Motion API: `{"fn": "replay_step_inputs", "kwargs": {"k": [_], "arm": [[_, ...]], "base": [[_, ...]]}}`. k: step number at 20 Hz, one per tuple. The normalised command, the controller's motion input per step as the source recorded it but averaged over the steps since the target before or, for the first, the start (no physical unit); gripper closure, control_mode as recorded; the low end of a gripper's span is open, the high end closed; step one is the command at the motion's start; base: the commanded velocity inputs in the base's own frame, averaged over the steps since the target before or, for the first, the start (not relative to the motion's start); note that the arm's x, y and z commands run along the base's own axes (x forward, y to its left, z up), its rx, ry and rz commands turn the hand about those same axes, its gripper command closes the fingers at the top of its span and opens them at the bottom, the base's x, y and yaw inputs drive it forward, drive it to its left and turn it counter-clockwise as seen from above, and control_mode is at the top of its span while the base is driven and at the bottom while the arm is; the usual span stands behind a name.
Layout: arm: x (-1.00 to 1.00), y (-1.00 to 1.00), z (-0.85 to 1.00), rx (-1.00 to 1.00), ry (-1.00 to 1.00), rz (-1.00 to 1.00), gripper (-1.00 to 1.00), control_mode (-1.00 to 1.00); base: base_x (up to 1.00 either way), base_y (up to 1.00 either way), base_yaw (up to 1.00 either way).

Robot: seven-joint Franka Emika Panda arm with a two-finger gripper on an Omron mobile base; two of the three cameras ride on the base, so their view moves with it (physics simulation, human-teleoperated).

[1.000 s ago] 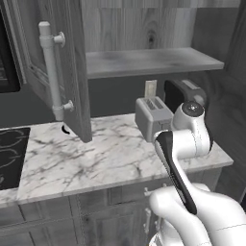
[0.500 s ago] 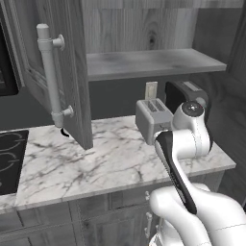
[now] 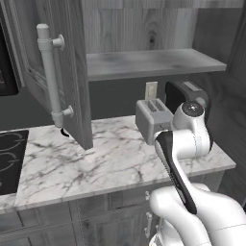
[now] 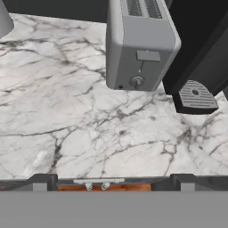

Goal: Close all open cabinet doors.

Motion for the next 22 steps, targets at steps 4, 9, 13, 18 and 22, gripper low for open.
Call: {"fn": "replay_step_inputs", "kwargs": {"k": [4, 9, 13, 18, 22], "arm": [[0.0, 0.0, 0.0, 0.0, 0.0, 0.0, -1.0, 1.0], [0.0, 0.0, 0.0, 0.0, 0.0, 0.0, -1.0, 1.0], [-0.5, -0.05, -0.01, 0.0, -0.16, 0.0, -1.0, -1.0], [-0.69, -0.18, -0.05, 0.0, -0.24, 0.0, -1.0, -1.0], [-0.73, -0.27, 0.0, 0.0, -0.29, -0.02, -1.0, -1.0]], "base": [[-0.01, 0.0, 0.0], [-0.17, 0.0, 0.0], [0.0, 0.0, 0.0], [0.0, 0.0, 0.0], [0.0, 0.0, 0.0]]}}
